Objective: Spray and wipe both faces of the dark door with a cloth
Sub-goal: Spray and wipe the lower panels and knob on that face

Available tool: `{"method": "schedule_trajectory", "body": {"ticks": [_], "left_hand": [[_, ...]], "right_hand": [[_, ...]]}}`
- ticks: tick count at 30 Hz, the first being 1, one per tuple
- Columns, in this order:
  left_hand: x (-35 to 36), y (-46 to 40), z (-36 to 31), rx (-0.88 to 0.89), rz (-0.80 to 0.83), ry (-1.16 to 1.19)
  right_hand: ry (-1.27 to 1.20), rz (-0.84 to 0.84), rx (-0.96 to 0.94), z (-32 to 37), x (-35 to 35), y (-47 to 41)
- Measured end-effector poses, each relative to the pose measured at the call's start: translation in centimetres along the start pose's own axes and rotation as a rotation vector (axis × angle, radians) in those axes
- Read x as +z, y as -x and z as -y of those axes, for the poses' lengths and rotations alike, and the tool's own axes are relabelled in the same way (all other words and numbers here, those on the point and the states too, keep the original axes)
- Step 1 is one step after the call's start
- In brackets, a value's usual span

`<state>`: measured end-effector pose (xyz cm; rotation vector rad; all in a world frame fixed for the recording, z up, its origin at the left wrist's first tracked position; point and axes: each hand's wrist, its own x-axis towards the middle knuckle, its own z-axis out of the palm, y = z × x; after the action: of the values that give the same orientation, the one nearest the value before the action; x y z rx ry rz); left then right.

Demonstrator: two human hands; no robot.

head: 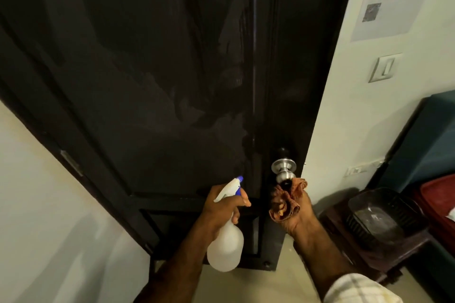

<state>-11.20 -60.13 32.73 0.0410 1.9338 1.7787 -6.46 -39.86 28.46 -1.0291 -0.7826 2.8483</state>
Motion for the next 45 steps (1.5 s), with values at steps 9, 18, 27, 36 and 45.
{"method": "schedule_trajectory", "body": {"ticks": [9, 18, 27, 36, 45], "left_hand": [[1.1, -0.7, 0.2, 0.015, 0.066, -0.035], [-2.2, -2.2, -2.2, 0.018, -0.041, 0.0], [-7.7, -2.5, -7.3, 0.222, -0.229, 0.124], [-11.1, -3.4, -4.6, 0.159, -0.3, 0.066], [-12.2, -3.2, -7.3, 0.27, -0.364, 0.14]], "right_hand": [[1.505, -0.453, -0.689, 1.4, -3.4, -0.4], [1.218, -0.339, -1.221, 3.7, 8.5, 4.1], [1.844, -0.054, -2.099, 5.2, 19.3, -1.7], [2.445, 0.598, -1.732, 0.8, 13.9, -8.2], [1.66, 0.365, -1.956, 3.1, 26.6, -5.1]]}}
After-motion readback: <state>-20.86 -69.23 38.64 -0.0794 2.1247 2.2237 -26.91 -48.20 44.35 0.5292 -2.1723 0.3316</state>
